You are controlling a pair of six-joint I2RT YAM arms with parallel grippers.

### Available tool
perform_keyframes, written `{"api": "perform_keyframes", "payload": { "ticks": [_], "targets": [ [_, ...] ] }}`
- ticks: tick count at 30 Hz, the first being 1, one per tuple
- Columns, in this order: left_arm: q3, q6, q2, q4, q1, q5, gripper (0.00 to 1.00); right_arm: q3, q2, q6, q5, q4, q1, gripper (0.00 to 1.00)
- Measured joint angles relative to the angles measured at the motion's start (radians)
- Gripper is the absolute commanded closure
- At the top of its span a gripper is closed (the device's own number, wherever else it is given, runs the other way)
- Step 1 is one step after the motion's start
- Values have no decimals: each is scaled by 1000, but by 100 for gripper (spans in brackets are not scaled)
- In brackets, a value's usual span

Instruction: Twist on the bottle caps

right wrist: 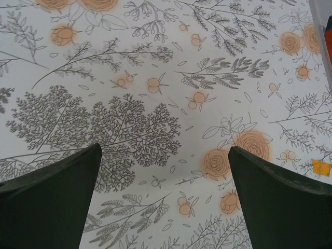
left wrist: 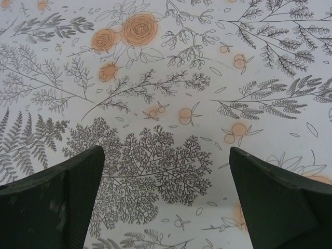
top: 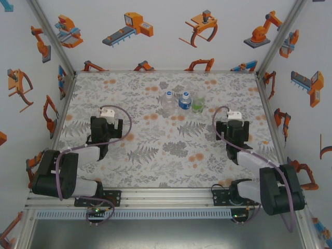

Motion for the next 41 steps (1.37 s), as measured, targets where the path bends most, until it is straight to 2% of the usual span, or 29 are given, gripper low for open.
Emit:
{"api": "perform_keyframes", "payload": {
  "ticks": [9,14,20,41],
  "targets": [
    [15,-48,45,65,137,137,3,13,146,-4,-95,207,-76,1],
    [18,-75,99,132,182,230,3,27,257,5,-154,313,-121,1],
    [18,-99,155,171,206,286,3,27,328,27,-205,388,-167,1],
    [26,-131,155,174,206,244,3,27,328,31,-254,433,-168,1]
  ]
}}
